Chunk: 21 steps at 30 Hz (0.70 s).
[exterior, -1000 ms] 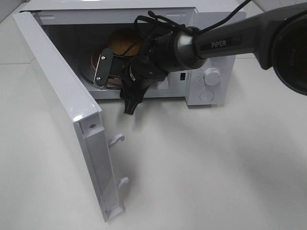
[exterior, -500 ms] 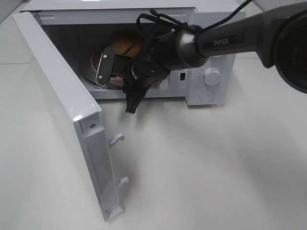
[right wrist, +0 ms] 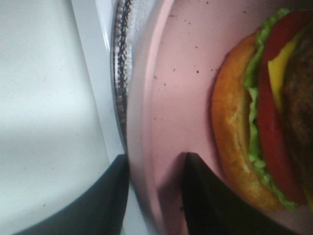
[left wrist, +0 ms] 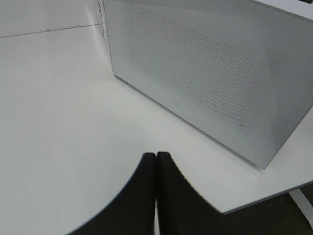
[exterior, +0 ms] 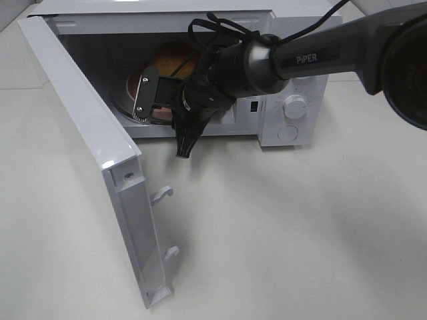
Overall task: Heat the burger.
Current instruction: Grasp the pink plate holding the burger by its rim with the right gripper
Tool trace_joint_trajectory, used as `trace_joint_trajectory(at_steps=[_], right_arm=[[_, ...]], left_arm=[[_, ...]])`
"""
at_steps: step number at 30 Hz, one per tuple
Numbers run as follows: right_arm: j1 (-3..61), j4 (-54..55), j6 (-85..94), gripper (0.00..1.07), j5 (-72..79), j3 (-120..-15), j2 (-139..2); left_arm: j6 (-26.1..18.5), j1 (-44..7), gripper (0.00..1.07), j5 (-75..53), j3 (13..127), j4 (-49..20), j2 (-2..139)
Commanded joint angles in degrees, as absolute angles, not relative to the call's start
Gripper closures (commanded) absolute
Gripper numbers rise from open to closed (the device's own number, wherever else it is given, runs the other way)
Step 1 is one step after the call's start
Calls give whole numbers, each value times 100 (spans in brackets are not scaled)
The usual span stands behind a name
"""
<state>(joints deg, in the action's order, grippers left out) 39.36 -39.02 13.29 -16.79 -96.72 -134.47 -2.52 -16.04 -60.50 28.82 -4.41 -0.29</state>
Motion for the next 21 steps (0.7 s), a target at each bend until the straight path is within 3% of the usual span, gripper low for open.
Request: trace_joint_trajectory(at_steps=[1,21], right_arm=[[3867,-3793,1283,107,-1793,-9700,-13367],[3971,-3782,1490,107,-1971,-9694,-13138]], left_arm=[[-269,-1610,106,-5959,2865,-481,-149],[-269,-1610,106,-5959,2865,-481,-149]])
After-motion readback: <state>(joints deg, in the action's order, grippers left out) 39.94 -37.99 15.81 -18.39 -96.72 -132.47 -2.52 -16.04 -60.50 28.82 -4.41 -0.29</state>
